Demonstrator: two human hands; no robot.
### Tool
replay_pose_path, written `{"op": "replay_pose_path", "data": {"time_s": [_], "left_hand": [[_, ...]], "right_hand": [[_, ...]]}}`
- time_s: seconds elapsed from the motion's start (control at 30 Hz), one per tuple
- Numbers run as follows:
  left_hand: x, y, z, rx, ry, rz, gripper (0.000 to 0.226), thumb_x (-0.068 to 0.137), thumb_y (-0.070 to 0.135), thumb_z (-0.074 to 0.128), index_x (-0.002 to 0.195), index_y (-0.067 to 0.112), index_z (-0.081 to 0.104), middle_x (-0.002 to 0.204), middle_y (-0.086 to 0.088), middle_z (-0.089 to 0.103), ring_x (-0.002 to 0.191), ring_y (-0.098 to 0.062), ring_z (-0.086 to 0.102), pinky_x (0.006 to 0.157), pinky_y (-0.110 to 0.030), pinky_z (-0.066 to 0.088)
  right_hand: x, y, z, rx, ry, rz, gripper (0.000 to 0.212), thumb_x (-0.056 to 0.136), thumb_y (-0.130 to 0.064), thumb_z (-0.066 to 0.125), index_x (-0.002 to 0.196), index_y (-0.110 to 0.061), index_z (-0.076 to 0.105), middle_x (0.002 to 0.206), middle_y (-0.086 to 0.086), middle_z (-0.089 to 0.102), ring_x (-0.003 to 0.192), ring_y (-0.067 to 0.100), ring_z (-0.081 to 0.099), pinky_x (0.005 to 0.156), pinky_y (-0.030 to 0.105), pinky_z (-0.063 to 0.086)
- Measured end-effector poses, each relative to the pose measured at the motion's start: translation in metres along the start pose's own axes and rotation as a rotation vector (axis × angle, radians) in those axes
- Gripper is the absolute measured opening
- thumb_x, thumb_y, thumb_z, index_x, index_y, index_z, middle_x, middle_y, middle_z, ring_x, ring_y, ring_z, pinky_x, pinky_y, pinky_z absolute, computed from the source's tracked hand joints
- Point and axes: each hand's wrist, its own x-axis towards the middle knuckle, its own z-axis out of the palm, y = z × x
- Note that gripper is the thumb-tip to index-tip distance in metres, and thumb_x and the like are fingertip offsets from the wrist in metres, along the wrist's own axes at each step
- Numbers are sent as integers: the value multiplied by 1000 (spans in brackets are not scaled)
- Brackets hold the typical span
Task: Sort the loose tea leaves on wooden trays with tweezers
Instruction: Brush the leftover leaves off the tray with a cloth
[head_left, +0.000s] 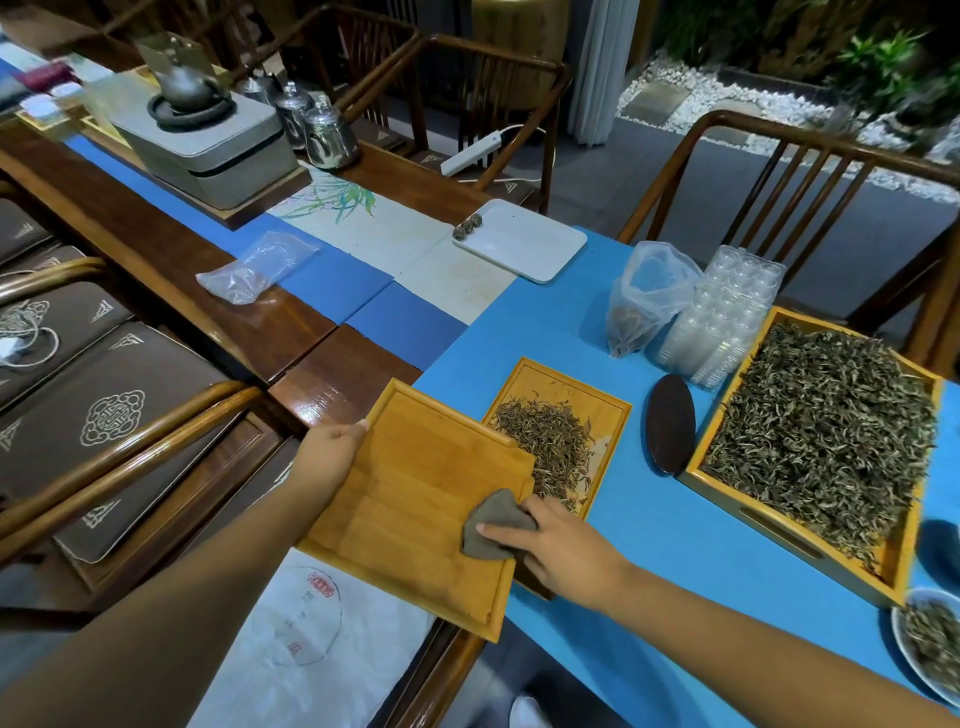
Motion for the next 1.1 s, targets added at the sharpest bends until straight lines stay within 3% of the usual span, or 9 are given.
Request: {"op": "replay_pose_path", "data": {"time_s": [0.1,0.2,0.3,0.5,0.77,0.93,1.1], "left_hand": [[2,-5,-3,11,8,-22,37,94,41,48,78,11,63,81,-15,62,68,-23,59,59,-25,43],[2,-7,-4,-8,7,-18,46,91,41,52,82,-1,70,79,-22,66,73,-30,64,72,-39,53],[1,-7,-6,-22,3,-1,48,90,41,54,86,-4,71,82,-27,70,73,-31,67,77,-42,54],[1,-8,-5,-36,-15,-3,41,91,42,53,79,9,74,78,-15,74,73,-29,69,62,-29,52],[-3,-10,-9,-61,10,-2,42,91,40,52,87,4,73,84,-20,72,80,-33,68,69,-33,51],[-4,-14,-8,-98,31,-20,39,91,41,51,82,8,70,79,-11,67,77,-27,63,74,-36,50],[-9,-21,0,-140,41,1,34,94,37,48,71,15,61,65,-2,55,65,-18,51,58,-28,41]], "right_hand": [[5,13,0,-15,15,67,56,98,-17,38,144,-45,23,127,9,40,110,28,39,92,37,39],[10,23,-1,-26,36,128,57,97,-14,38,144,-44,24,127,9,40,112,28,39,93,38,39],[17,32,-3,-35,53,179,58,97,-12,38,145,-43,25,126,8,40,112,27,39,91,37,39],[27,43,-11,-51,110,301,58,96,-10,39,146,-38,27,127,10,41,115,28,39,96,36,36],[28,41,-17,13,216,424,59,96,-11,41,147,-34,24,129,12,39,119,30,37,101,36,37],[25,37,-12,130,255,416,58,95,-12,43,147,-32,27,125,11,40,116,28,38,102,32,32],[20,35,-11,292,326,504,57,94,-10,46,145,-32,31,122,14,41,113,32,42,98,33,36]]}}
